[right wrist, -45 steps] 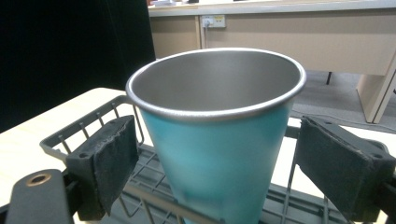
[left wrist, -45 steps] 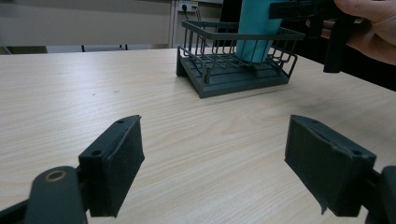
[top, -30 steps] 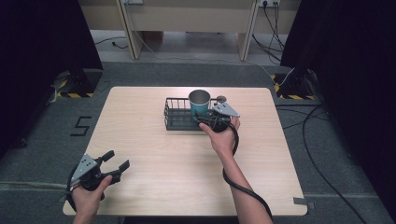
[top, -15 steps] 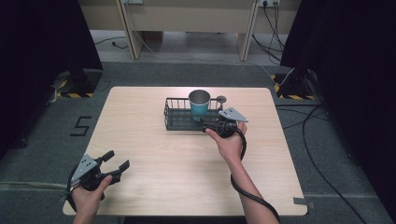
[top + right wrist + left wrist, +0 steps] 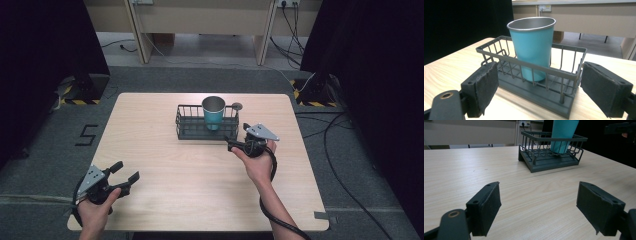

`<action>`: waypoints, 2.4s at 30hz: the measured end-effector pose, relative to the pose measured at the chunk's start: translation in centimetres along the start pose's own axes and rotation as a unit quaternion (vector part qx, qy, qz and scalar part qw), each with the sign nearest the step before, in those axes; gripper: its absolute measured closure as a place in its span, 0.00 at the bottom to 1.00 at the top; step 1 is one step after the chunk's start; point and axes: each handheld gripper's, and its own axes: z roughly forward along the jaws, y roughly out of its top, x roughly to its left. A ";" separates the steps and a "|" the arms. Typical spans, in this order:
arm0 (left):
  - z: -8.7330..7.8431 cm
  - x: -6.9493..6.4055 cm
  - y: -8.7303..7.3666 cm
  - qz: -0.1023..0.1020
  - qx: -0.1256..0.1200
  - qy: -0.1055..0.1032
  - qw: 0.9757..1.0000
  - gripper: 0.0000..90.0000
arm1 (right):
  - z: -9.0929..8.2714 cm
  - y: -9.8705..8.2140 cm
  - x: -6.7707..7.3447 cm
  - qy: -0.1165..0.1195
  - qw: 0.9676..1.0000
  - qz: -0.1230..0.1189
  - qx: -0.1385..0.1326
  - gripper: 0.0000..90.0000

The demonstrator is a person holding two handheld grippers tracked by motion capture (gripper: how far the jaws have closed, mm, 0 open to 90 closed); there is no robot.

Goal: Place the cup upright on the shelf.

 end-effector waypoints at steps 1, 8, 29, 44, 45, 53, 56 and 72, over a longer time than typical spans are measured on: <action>0.0 0.0 0.0 0.000 0.000 0.000 1.000 0.21 | -0.2 0.0 -0.1 0.000 1.000 -0.002 0.000 0.17; -0.1 0.1 0.0 -0.001 0.000 0.001 1.000 0.21 | -2.1 -0.5 -0.6 -0.004 1.000 -0.009 0.000 0.17; 0.0 -0.1 0.0 0.001 0.001 0.002 1.000 0.21 | -7.8 -3.6 -2.8 -0.040 0.999 -0.006 0.006 0.17; -0.1 -0.1 0.0 0.001 0.000 0.004 1.000 0.21 | -10.4 -6.0 -3.2 -0.057 0.998 0.008 0.010 0.17; -0.1 -0.1 0.0 0.001 0.000 0.004 1.000 0.21 | -10.5 -6.2 -3.2 -0.058 0.998 0.006 0.010 0.17; 0.0 -0.1 -0.1 0.001 0.001 0.004 1.000 0.21 | -11.1 -7.1 -3.1 -0.062 0.998 0.003 0.001 0.19; 0.0 0.0 -0.1 0.001 0.002 0.004 1.000 0.21 | -11.1 -7.5 -2.9 -0.065 0.998 -0.001 -0.001 0.20; 0.4 0.2 -0.2 0.001 0.007 -0.002 1.000 0.21 | -12.2 -8.7 -2.1 -0.075 0.997 -0.005 -0.027 0.28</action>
